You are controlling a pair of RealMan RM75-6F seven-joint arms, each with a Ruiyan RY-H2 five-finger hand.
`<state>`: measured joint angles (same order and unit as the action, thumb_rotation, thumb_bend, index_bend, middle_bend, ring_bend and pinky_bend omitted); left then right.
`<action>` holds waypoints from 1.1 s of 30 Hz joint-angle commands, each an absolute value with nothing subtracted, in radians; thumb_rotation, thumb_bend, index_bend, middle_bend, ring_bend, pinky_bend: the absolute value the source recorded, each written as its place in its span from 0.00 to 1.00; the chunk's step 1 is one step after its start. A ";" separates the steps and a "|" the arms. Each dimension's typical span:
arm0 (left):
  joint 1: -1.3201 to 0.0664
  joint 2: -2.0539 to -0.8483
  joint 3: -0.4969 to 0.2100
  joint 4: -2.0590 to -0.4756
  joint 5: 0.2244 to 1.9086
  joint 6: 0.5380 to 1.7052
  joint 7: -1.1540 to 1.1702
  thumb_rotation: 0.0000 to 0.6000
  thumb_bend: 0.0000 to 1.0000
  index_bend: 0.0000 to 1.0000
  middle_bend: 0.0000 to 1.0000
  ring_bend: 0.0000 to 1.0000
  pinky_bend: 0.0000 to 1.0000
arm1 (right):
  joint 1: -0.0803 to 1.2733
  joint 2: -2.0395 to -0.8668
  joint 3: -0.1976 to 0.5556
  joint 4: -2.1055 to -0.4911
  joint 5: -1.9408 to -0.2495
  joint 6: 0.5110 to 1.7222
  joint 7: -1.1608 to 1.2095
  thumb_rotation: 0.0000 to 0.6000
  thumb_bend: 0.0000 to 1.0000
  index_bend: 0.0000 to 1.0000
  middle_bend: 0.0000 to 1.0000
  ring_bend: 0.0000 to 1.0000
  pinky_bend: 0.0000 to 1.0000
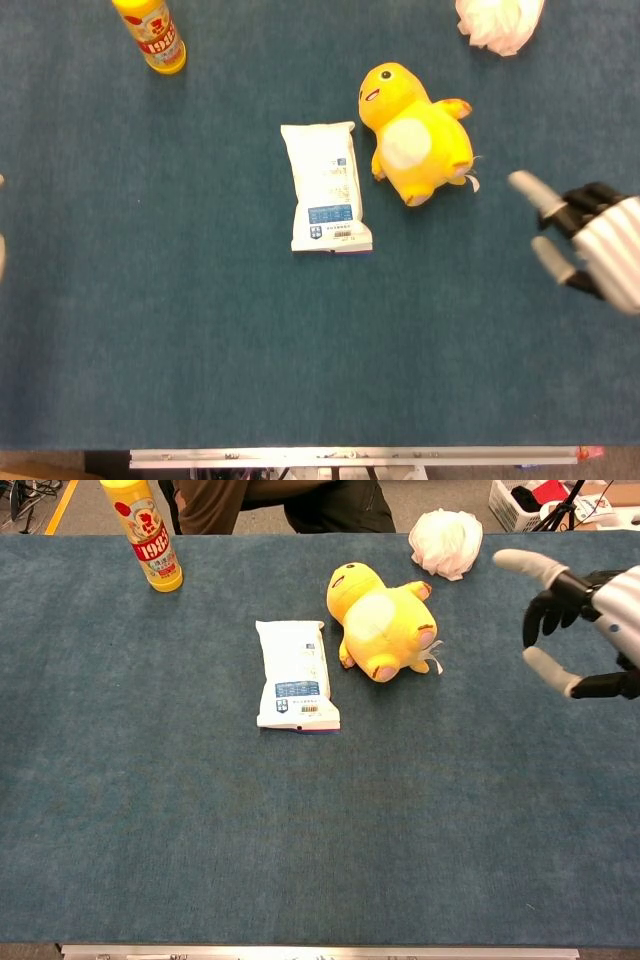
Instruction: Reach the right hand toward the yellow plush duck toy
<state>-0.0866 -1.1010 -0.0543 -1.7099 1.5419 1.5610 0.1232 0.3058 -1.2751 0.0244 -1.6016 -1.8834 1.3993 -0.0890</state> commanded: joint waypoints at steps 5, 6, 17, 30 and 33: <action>-0.086 -1.103 -0.055 -1.712 1.539 1.558 0.136 1.00 0.47 0.23 0.24 0.14 0.07 | 0.411 -1.351 0.006 -1.594 -1.985 1.328 -0.075 1.00 0.89 0.00 0.94 0.99 0.99; -0.086 -1.103 -0.055 -1.713 1.539 1.558 0.136 1.00 0.47 0.23 0.24 0.14 0.07 | 0.421 -1.360 0.005 -1.587 -2.002 1.329 -0.081 1.00 0.94 0.00 0.96 1.00 1.00; -0.088 -1.108 -0.060 -1.713 1.533 1.555 0.148 1.00 0.47 0.23 0.24 0.14 0.07 | 0.502 -1.431 -0.002 -1.560 -2.114 1.330 -0.172 1.00 1.00 0.00 1.00 1.00 1.00; -0.095 -1.111 -0.063 -1.709 1.533 1.545 0.150 1.00 0.47 0.23 0.24 0.14 0.07 | 0.477 -1.508 -0.025 -1.452 -2.175 1.514 -0.180 1.00 1.00 0.00 1.00 1.00 1.00; -0.098 -1.113 -0.064 -1.709 1.532 1.540 0.155 1.00 0.47 0.23 0.24 0.14 0.07 | 0.475 -1.517 -0.024 -1.424 -2.182 1.552 -0.171 1.00 1.00 0.00 1.00 1.00 1.00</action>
